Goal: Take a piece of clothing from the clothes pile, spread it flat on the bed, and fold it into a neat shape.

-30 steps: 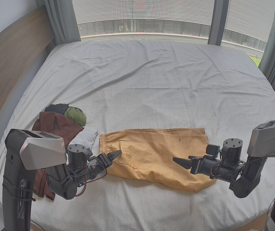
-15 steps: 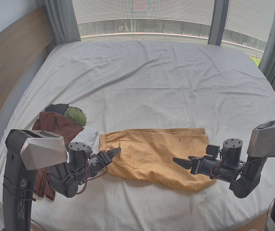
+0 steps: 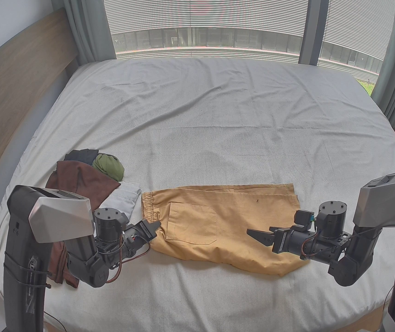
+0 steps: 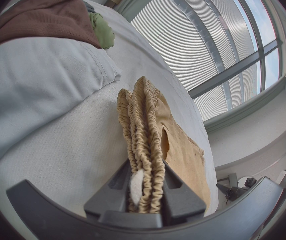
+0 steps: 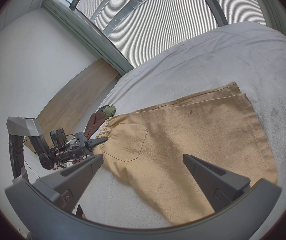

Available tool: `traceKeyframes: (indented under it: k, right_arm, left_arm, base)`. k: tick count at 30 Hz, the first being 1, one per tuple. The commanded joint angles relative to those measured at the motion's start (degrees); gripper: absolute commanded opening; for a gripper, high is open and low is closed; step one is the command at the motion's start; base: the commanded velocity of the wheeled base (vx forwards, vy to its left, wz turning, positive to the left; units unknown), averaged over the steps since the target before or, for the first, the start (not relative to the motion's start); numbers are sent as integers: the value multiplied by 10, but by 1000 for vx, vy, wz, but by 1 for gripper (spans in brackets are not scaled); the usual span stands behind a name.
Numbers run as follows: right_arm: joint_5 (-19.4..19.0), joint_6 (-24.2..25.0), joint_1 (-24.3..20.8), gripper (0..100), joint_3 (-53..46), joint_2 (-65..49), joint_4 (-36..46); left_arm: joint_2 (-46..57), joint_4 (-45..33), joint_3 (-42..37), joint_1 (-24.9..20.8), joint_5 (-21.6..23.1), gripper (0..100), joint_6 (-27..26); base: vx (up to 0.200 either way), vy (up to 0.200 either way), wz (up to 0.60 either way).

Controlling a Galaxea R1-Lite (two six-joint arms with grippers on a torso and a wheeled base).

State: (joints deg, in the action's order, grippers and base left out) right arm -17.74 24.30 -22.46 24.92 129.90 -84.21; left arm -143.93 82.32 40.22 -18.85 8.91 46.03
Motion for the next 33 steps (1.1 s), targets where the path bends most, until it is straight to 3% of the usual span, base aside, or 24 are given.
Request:
traceKeyframes:
  k: [1, 8, 17, 21, 33]
  right_arm:
    - [1, 0, -2, 100, 0, 11, -5]
    - [1, 0, -6, 100, -2, 20, -17]
    - [2, 0, -11, 100, -1, 29, -17]
    - [2, 0, -12, 100, -1, 39, -17]
    - [3, 0, -26, 100, -1, 40, -17]
  left_arm:
    - [7, 16, -34, 0, -1, 0, -24]
    - [15, 64, -102, 20, -1, 0, -86]
    - [73, 63, -148, 46, 3, 0, -91]
    - [95, 63, -173, 67, 5, 0, -122]
    - [105, 64, -195, 98, 6, 0, -130]
  base:
    - [0, 0, 0]
    - [0, 0, 0]
    - [0, 0, 0]
    - [0, 0, 0]
    - [0, 0, 0]
